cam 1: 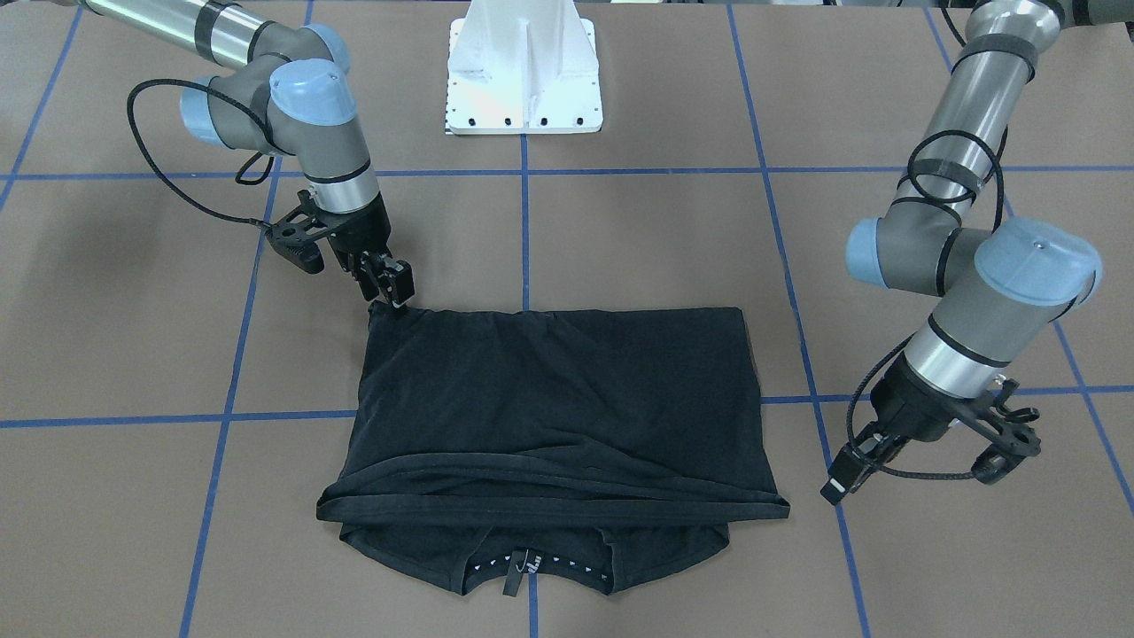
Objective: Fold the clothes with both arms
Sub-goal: 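Grasp the folded shirt's corner nearest the right gripper with the right gripper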
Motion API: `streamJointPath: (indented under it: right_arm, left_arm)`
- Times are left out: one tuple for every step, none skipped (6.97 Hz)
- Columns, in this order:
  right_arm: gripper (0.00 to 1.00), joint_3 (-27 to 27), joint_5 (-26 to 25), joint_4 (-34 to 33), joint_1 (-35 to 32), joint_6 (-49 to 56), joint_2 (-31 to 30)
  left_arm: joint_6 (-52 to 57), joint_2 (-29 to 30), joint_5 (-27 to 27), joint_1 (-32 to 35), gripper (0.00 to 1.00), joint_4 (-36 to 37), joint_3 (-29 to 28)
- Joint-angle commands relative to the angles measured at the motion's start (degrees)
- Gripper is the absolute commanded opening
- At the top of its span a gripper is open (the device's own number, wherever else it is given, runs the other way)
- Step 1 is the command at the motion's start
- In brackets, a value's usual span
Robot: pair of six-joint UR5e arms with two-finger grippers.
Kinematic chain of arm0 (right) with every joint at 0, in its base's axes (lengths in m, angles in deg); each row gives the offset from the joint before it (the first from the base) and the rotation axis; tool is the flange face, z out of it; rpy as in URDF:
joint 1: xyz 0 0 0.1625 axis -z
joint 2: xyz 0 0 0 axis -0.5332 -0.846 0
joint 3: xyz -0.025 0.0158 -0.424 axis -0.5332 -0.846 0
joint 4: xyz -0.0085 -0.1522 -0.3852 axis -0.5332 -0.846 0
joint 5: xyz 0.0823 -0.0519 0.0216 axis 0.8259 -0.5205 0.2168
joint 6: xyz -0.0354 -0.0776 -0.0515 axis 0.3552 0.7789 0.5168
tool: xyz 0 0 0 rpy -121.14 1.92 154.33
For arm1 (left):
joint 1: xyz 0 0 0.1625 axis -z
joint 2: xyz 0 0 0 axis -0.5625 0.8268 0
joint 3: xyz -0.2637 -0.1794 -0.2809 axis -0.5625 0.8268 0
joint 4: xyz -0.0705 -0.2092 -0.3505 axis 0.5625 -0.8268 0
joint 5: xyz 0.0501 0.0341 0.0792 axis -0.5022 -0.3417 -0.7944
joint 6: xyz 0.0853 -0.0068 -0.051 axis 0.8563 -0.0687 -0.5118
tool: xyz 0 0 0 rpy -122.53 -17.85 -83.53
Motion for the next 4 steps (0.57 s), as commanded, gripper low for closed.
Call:
streamJointPath:
  right_arm:
    - [0.49,-0.1,0.0,0.0,-0.1,0.0,-0.1]
    - [0.0,0.0,-0.1,-1.0,-0.1,-0.2,0.1]
    - [0.0,0.1,-0.1,-1.1,-0.1,-0.2,0.0]
    - [0.0,0.2,0.0,-1.1,-0.3,0.0,0.0]
  left_arm:
    - [-0.1,0.1,0.0,0.0,0.46,0.0,0.0]
    - [-0.1,0.1,-0.1,0.0,0.46,0.0,-0.1]
    - [-0.1,0.1,-0.1,-0.1,0.46,0.0,-0.1]
    - [-0.1,0.1,-0.1,-0.1,0.46,0.0,-0.1]
